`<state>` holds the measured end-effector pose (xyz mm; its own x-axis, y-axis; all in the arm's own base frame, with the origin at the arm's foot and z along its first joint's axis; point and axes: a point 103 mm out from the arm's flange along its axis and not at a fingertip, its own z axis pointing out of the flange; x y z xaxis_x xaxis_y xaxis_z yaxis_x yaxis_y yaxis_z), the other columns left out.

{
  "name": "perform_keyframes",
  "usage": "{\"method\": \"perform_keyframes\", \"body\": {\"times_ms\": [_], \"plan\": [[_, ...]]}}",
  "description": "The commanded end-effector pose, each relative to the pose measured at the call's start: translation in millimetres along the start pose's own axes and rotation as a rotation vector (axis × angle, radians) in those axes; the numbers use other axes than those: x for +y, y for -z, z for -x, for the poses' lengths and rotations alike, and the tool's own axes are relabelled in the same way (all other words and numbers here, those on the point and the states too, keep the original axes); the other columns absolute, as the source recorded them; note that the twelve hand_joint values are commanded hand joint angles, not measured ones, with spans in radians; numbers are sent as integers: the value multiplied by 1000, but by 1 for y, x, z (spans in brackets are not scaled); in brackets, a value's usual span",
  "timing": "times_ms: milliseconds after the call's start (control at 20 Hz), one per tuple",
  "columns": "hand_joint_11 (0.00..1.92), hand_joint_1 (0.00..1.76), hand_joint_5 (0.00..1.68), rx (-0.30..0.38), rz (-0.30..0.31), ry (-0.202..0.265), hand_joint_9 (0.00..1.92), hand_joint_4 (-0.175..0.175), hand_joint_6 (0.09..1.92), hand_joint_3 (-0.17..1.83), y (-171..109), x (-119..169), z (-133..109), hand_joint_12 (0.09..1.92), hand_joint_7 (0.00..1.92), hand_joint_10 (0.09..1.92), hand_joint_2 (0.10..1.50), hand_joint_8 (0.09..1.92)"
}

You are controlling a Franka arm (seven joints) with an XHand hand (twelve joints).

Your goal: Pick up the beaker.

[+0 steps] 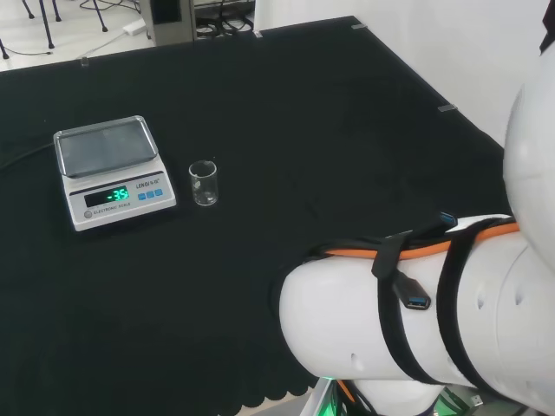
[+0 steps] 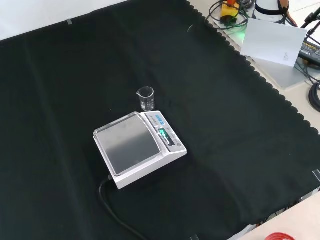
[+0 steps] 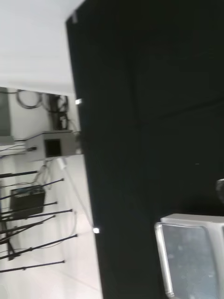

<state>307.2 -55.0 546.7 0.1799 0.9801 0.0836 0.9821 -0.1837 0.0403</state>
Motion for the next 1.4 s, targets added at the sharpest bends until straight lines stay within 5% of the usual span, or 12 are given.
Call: {"method": "perform_keyframes", "body": {"times_ms": [50,750,1050,1400], "plan": [[279,774,474,1,-53,-28,746,-87,702,-175,-61,8,8,1423,552,796,1096,782],[286,799,526,-87,-1,0,770,-97,757,-175,-161,20,-33,1423,601,804,1095,798],[286,807,536,-42,-15,4,772,-98,771,-175,-207,22,-48,1421,606,803,1093,797],[294,821,551,-58,36,31,779,-104,790,-175,-247,23,-66,1418,616,804,1090,799]]}}
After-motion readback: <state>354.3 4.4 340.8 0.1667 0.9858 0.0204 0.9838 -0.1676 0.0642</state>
